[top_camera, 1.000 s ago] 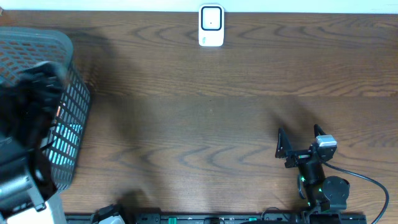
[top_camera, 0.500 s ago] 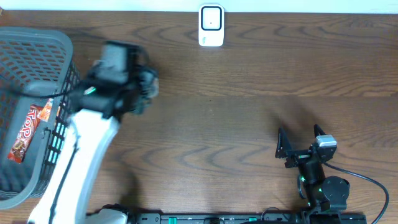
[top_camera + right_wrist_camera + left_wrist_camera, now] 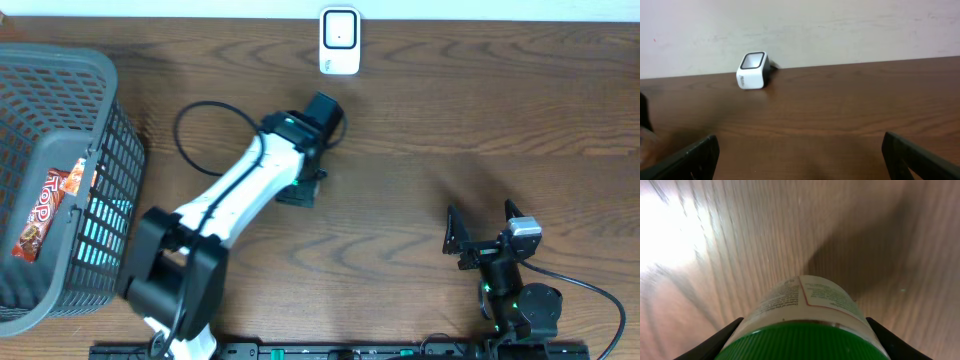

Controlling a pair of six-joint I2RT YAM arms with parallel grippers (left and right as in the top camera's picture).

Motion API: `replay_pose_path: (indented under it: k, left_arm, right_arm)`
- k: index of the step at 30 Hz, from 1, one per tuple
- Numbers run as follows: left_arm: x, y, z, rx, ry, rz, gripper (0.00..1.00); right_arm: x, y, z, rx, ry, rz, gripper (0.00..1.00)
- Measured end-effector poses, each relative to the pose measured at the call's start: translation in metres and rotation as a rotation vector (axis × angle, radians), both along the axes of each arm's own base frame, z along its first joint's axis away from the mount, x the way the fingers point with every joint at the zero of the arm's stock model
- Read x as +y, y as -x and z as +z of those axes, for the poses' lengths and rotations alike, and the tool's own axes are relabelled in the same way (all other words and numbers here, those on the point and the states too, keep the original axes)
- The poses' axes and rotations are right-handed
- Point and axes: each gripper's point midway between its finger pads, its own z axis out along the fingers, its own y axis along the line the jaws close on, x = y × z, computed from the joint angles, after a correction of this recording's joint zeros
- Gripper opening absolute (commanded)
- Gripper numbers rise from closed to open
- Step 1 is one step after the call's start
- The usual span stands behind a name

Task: Scan the item barcode
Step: 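Carry the jar out and set it on the table center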

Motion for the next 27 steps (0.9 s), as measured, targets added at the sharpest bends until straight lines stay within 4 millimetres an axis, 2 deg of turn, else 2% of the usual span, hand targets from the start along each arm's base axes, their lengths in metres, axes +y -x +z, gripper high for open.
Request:
replay_pose_path:
  k: [2,7,12,14,17,19,24,27]
  left_arm:
    - [-0.007,0.001,-0.009,0.008,0.003,0.031,0.67]
    - [-0.027,-0.007,-0.027,0.000,0.048,0.048,0.67]
    - [-0.029,-0.005,-0.051,0.047,0.037,0.047,0.67]
    - [-0.030,-0.004,-0.053,0.057,0.038,0.047,0.69]
    - [-0.033,-0.004,-0.055,0.073,0.051,0.048,0.85]
    - [-0.033,-0.001,-0.059,0.096,0.052,0.048,0.88]
    - [-0.037,0.000,-0.057,0.103,0.075,0.047,0.89]
    - [-0.036,0.001,-0.047,0.086,0.086,0.038,0.89]
  right_arm:
    - [0.000,0.000,0.000,0.000,0.000,0.000,0.99]
    - [0.000,0.000,0.000,0.000,0.000,0.000,0.99]
    - [0.000,0.000,0.000,0.000,0.000,0.000,0.99]
    - [0.000,0.000,0.000,0.000,0.000,0.000,0.99]
    - [0.000,0.000,0.000,0.000,0.000,0.000,0.99]
    - [0.000,0.000,0.000,0.000,0.000,0.000,0.99]
    - [0.000,0.000,0.000,0.000,0.000,0.000,0.99]
    - [0.000,0.000,0.000,0.000,0.000,0.000,0.99]
